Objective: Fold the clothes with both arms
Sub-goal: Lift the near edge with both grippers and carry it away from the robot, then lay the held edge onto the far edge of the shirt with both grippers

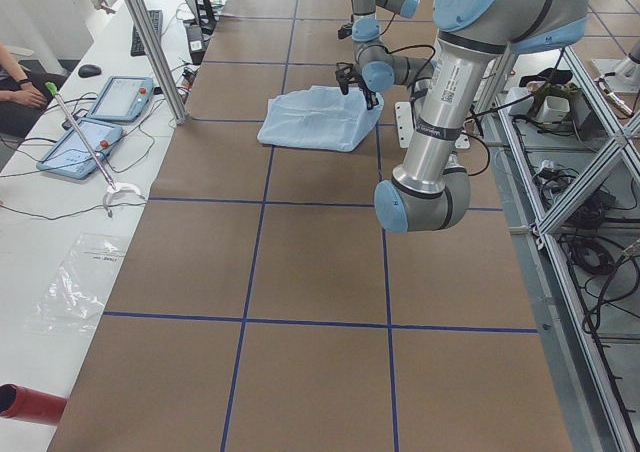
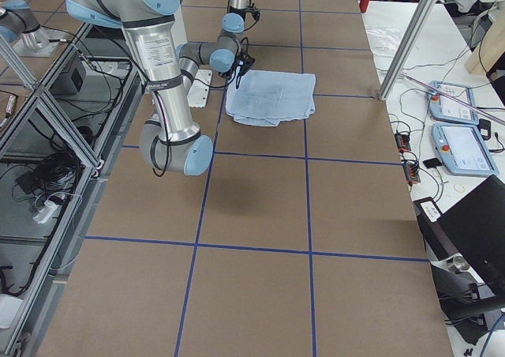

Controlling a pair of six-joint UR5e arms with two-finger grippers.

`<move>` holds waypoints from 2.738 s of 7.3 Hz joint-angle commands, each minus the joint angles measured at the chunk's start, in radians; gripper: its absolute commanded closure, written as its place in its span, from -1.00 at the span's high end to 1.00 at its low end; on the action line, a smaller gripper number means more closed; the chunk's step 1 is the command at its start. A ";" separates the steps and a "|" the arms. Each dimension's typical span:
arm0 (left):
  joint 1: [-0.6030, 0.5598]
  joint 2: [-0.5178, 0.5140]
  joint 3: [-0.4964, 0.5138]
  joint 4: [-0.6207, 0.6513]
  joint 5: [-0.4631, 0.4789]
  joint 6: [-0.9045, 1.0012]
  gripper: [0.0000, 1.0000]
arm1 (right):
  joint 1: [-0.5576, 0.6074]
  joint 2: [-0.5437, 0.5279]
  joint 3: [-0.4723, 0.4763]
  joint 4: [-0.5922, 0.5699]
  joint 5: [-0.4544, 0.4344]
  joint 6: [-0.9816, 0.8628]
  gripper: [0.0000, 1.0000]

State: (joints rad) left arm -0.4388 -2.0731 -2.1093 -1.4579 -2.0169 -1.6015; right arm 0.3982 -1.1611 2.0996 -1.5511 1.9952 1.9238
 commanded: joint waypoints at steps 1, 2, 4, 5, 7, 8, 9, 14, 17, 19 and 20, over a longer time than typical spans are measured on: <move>-0.128 -0.088 0.163 -0.085 -0.003 0.032 -1.00 | 0.065 0.033 -0.058 0.000 -0.050 -0.102 -1.00; -0.161 -0.110 0.225 -0.141 -0.005 0.032 -1.00 | 0.103 0.075 -0.126 0.002 -0.050 -0.141 -1.00; -0.198 -0.121 0.307 -0.224 -0.003 0.032 -1.00 | 0.168 0.141 -0.225 0.003 -0.052 -0.263 -1.00; -0.208 -0.136 0.362 -0.293 -0.002 0.020 -1.00 | 0.212 0.174 -0.263 0.002 -0.050 -0.313 -1.00; -0.259 -0.163 0.476 -0.387 0.000 0.029 -1.00 | 0.252 0.258 -0.410 0.008 -0.050 -0.402 -1.00; -0.282 -0.186 0.565 -0.480 0.000 0.029 -1.00 | 0.273 0.326 -0.503 0.009 -0.050 -0.416 -1.00; -0.299 -0.188 0.593 -0.496 0.000 0.032 -1.00 | 0.289 0.343 -0.571 0.060 -0.050 -0.446 -1.00; -0.304 -0.256 0.796 -0.610 0.004 0.028 -1.00 | 0.323 0.420 -0.828 0.226 -0.050 -0.485 -1.00; -0.304 -0.251 0.799 -0.611 0.004 0.029 -1.00 | 0.321 0.428 -0.885 0.309 -0.049 -0.485 -1.00; -0.308 -0.251 0.799 -0.611 0.006 0.025 0.04 | 0.321 0.426 -0.885 0.309 -0.049 -0.482 0.98; -0.328 -0.252 0.801 -0.610 0.006 0.017 0.54 | 0.321 0.426 -0.885 0.310 -0.044 -0.482 1.00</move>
State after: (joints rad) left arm -0.7508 -2.3244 -1.3096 -2.0690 -2.0116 -1.5776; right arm 0.7195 -0.7343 1.2157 -1.2431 1.9477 1.4412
